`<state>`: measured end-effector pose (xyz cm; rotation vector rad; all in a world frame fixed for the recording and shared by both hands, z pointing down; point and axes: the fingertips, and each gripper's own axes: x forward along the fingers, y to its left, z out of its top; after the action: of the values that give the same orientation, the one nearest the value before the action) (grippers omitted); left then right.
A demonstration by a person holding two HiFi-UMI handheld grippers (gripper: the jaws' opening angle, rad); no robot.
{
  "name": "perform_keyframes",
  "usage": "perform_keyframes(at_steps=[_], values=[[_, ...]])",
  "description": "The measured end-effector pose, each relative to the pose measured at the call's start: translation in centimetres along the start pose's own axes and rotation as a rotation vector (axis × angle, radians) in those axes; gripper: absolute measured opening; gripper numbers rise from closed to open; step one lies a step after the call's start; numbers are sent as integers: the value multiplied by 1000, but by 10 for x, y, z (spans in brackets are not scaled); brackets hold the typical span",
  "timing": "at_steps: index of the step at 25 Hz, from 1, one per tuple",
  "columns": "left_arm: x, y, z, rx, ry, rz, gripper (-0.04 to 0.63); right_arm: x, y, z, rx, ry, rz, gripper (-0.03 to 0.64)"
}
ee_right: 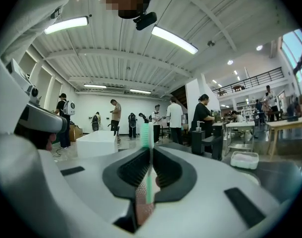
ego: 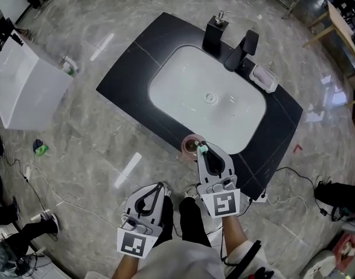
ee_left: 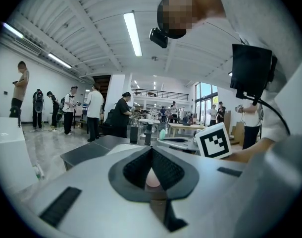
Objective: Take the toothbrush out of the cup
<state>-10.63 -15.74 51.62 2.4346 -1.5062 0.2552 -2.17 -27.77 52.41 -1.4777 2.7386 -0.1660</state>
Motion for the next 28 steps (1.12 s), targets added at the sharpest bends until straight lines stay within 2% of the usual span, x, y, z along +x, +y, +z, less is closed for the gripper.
perform_keyframes(at_steps=[13, 19, 22, 28], values=[[-11, -1, 16, 8, -46, 14, -5, -5, 4, 29, -23, -30, 1, 25], [-16, -6, 34, 18, -88, 18, -5, -15, 3, 45, -142, 5, 41, 25], [-21, -11, 44, 22, -109, 19, -5, -15, 3, 66, -120, -38, 33, 25], [-29, -16, 66, 34, -152, 30, -5, -15, 6, 84, -152, -30, 54, 25]])
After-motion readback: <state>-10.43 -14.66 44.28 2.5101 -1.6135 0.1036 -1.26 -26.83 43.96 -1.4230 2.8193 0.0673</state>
